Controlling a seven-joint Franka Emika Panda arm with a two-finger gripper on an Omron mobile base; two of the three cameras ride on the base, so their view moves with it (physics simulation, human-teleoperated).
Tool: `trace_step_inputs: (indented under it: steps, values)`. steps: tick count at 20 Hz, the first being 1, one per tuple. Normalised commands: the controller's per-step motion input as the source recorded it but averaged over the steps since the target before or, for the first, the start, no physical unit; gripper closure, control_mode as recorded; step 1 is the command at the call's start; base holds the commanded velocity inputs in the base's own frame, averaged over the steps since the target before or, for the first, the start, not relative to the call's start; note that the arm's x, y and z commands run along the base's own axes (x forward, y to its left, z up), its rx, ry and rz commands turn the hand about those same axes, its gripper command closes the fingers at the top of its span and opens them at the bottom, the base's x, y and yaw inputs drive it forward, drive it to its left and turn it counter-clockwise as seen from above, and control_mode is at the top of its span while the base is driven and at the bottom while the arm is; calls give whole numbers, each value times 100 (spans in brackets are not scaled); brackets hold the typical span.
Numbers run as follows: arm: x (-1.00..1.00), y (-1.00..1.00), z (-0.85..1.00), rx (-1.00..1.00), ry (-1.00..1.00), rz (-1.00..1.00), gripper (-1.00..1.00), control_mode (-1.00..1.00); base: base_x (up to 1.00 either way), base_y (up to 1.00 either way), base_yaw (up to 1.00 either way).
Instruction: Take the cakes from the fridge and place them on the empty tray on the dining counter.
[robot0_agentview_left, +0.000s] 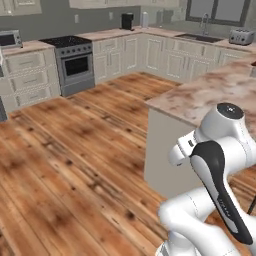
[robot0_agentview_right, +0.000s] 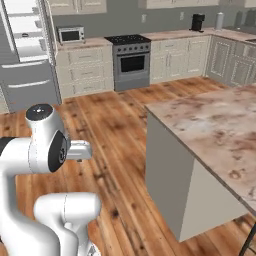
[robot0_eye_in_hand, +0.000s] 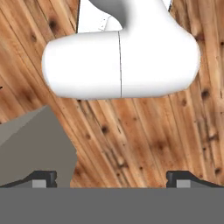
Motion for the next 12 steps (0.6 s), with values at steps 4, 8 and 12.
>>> trace_step_inputs:
  steps: [4, 8, 12]
  values:
    - [0, 0, 0, 0, 0, 0, -100, 100, 42, 96, 0]
    - [0, 0, 0, 0, 0, 0, -100, 100, 36, 92, 0]
    - [0, 0, 0, 0, 0, 0, -100, 100, 23, 86, 0]
